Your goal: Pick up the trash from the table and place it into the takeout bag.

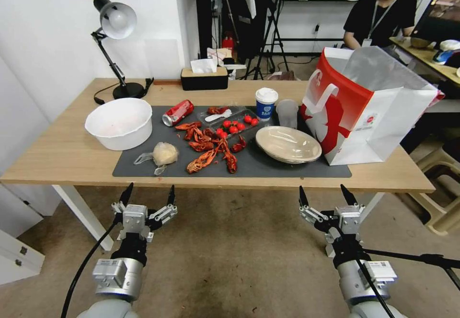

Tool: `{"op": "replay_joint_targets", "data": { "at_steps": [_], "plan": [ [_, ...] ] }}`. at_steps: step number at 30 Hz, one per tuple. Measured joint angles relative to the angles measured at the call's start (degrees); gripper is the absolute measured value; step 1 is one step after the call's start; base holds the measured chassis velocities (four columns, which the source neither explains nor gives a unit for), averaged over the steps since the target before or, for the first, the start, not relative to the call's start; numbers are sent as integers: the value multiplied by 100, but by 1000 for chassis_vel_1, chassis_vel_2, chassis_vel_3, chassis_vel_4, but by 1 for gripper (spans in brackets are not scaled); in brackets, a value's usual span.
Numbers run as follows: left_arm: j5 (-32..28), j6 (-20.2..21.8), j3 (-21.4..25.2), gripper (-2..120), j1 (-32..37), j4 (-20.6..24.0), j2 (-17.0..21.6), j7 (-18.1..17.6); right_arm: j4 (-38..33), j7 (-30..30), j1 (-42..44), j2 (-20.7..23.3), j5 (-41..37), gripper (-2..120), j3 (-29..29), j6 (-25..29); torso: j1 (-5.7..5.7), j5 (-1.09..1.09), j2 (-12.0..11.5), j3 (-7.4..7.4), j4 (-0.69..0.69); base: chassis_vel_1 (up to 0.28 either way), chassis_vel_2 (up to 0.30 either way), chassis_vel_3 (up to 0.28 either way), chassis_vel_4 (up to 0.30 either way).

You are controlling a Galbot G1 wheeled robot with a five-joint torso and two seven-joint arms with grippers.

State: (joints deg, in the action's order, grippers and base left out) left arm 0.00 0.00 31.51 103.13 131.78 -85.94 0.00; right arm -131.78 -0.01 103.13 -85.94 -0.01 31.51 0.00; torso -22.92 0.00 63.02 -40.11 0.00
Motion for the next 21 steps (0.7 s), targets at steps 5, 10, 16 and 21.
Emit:
{"op": "replay_joint_targets", "data": {
  "at_steps": [5,10,16,21],
  "plan": [
    [0,0,0,100,0,0,0,0,0,0,0,0,0,100,0,0,0,0,0,0,0,0,0,0,0],
    [0,0,0,100,0,0,0,0,0,0,0,0,0,100,0,0,0,0,0,0,0,0,0,0,0],
    [0,0,0,100,0,0,0,0,0,0,0,0,0,100,0,0,0,0,0,0,0,0,0,0,0],
    [0,0,0,100,0,0,0,0,0,0,0,0,0,100,0,0,0,0,0,0,0,0,0,0,0]
  ]
}}
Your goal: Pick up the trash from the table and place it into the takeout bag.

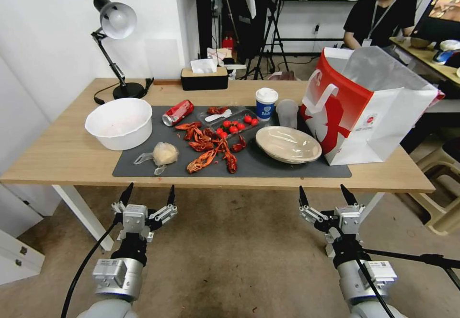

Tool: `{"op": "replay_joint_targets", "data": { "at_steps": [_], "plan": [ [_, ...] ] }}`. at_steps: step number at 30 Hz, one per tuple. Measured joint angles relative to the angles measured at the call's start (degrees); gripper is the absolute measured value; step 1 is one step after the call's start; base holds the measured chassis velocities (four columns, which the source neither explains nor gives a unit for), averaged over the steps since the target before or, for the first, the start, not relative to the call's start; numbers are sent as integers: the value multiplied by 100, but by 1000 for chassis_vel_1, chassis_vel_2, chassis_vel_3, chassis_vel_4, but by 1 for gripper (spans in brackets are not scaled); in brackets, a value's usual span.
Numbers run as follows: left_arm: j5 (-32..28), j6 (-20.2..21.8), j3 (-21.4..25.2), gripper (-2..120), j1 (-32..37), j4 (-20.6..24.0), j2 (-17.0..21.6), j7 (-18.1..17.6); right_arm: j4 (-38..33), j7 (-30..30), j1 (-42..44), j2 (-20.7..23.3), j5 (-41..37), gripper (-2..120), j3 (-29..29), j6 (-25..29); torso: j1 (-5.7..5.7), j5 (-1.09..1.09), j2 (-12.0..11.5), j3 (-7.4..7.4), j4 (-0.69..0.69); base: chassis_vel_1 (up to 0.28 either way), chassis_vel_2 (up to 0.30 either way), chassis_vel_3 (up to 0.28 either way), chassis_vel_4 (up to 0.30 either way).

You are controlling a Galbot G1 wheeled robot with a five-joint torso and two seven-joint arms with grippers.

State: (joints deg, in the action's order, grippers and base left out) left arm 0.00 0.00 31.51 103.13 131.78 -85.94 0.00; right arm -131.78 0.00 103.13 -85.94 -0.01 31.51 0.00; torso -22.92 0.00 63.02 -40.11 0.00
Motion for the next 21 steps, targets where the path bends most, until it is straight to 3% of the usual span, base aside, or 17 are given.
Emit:
{"op": "replay_joint_targets", "data": {
  "at_steps": [18,20,21],
  "plan": [
    [-53,71,-27,100,5,37,-7,-27,-15,21,8,14,-36,100,5,-62,0,0,0,0,0,0,0,0,0],
    [-180,239,-97,100,25,132,-27,-93,-35,57,11,30,-88,100,18,-142,0,0,0,0,0,0,0,0,0],
    [-388,513,-219,100,52,291,-67,-201,-113,171,39,90,-242,100,64,-412,0,0,0,0,0,0,0,0,0]
  ]
}}
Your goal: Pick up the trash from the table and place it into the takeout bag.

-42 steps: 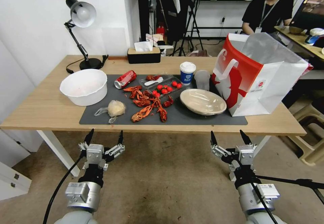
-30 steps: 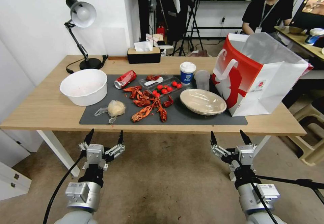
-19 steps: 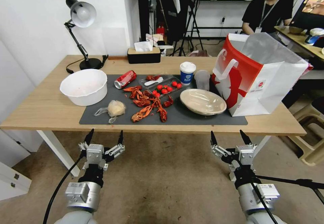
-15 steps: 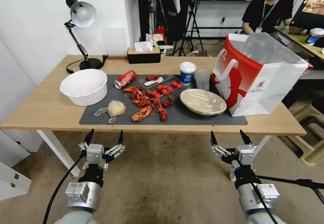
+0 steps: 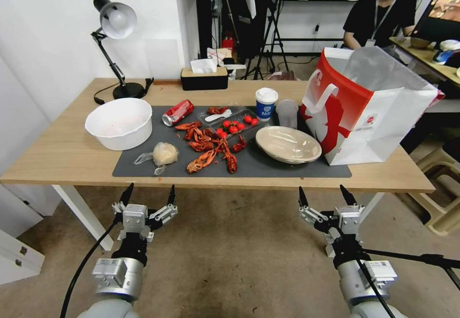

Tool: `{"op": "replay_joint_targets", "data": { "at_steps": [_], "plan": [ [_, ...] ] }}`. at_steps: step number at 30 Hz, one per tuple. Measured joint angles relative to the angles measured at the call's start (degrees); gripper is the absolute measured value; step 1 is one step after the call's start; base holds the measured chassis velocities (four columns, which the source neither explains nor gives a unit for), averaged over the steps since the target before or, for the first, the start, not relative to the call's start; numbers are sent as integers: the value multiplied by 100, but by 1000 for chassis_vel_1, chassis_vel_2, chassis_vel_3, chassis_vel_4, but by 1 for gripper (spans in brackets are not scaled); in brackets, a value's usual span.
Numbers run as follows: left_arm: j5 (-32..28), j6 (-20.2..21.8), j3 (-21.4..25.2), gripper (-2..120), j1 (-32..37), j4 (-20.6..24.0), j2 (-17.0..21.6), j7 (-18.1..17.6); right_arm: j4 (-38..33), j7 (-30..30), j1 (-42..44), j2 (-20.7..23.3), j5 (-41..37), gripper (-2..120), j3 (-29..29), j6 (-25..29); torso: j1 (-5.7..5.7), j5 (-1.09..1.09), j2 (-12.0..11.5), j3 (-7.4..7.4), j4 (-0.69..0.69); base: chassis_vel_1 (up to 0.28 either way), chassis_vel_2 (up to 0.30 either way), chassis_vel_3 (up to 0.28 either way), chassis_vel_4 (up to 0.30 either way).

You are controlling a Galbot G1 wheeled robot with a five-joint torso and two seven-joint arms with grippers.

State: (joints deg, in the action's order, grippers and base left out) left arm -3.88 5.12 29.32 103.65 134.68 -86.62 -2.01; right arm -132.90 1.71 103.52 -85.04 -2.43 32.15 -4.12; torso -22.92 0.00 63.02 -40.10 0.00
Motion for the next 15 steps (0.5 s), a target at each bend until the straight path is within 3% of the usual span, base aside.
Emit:
{"op": "replay_joint_targets", "data": {
  "at_steps": [1,3,4,5,7,15],
  "plan": [
    [-260,345,-157,100,38,193,-52,-133,-108,162,43,82,-221,100,64,-373,0,0,0,0,0,0,0,0,0],
    [-420,556,-250,100,61,314,-84,-216,-153,234,63,121,-321,100,93,-540,0,0,0,0,0,0,0,0,0],
    [-334,435,-227,100,51,334,-63,-177,-137,208,37,108,-275,100,88,-438,1,8,0,1,-2,0,0,0,0],
    [-525,680,-341,100,109,440,-83,-227,-167,299,35,151,-368,100,133,-579,0,-6,0,-1,0,0,0,0,0],
    [-575,743,-359,100,121,483,-88,-252,-176,324,29,159,-393,100,142,-613,0,3,0,0,1,0,0,0,0],
    [-627,803,-375,100,135,483,-91,-273,-167,348,20,180,-429,100,162,-626,0,0,0,0,0,0,0,0,0]
  ]
}}
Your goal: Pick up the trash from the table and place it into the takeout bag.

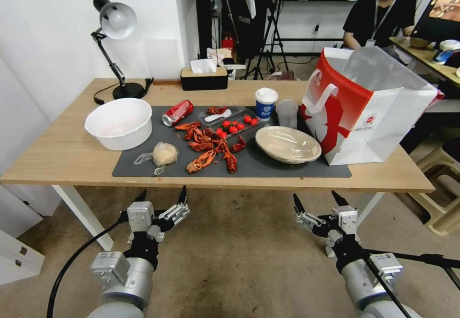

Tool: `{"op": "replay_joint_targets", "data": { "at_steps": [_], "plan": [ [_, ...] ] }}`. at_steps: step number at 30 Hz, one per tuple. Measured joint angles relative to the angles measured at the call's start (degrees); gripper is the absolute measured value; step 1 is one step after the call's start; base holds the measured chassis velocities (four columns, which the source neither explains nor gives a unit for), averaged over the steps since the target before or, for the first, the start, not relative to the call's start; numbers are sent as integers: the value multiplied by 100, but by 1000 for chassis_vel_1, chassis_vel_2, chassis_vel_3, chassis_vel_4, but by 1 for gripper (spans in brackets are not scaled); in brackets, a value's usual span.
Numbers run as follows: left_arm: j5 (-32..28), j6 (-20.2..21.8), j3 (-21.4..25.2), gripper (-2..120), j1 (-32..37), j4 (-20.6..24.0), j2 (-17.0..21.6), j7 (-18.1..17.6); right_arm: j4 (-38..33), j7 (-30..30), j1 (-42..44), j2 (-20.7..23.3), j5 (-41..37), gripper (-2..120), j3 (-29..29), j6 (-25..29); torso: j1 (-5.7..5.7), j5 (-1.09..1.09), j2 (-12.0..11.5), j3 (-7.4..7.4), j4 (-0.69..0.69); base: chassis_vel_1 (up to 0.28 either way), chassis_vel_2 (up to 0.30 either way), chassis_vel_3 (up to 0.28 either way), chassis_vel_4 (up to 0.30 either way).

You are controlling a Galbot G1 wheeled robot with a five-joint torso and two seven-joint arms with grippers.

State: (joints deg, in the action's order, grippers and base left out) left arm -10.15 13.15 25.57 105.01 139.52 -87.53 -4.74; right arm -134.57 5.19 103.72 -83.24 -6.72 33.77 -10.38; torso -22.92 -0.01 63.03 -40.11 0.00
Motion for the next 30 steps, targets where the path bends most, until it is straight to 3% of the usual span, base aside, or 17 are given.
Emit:
{"op": "replay_joint_targets", "data": {
  "at_steps": [18,20,21,22,25,27,28,30],
  "plan": [
    [47,-60,70,100,-6,-38,-22,2,66,76,-46,58,-350,100,18,100,0,1,0,0,0,0,0,0,0],
    [47,-63,73,100,5,-38,-20,5,67,69,-104,73,-862,100,13,93,0,0,0,0,0,0,0,0,0],
    [49,-80,73,100,19,-38,-19,6,60,-21,-208,87,-1590,100,0,51,0,0,0,0,0,0,0,0,0],
    [49,-80,73,100,19,-38,-19,6,60,-21,-208,87,-1590,100,0,51,0,0,0,0,0,0,0,0,0],
    [51,-109,71,100,26,-40,-8,6,68,-427,-529,123,-3162,100,10,-106,0,0,0,0,0,0,0,0,0],
    [51,-112,70,100,26,-40,-3,6,75,-489,-575,130,-3378,100,19,-137,0,0,0,0,0,0,0,0,0],
    [43,-115,68,100,2,-43,36,5,131,-779,-798,179,-4404,100,78,-276,0,1,0,0,1,0,0,0,0],
    [30,-114,68,100,-18,-48,62,3,165,-852,-853,193,-4687,100,104,-295,0,0,0,0,1,0,0,0,0]
  ]
}}
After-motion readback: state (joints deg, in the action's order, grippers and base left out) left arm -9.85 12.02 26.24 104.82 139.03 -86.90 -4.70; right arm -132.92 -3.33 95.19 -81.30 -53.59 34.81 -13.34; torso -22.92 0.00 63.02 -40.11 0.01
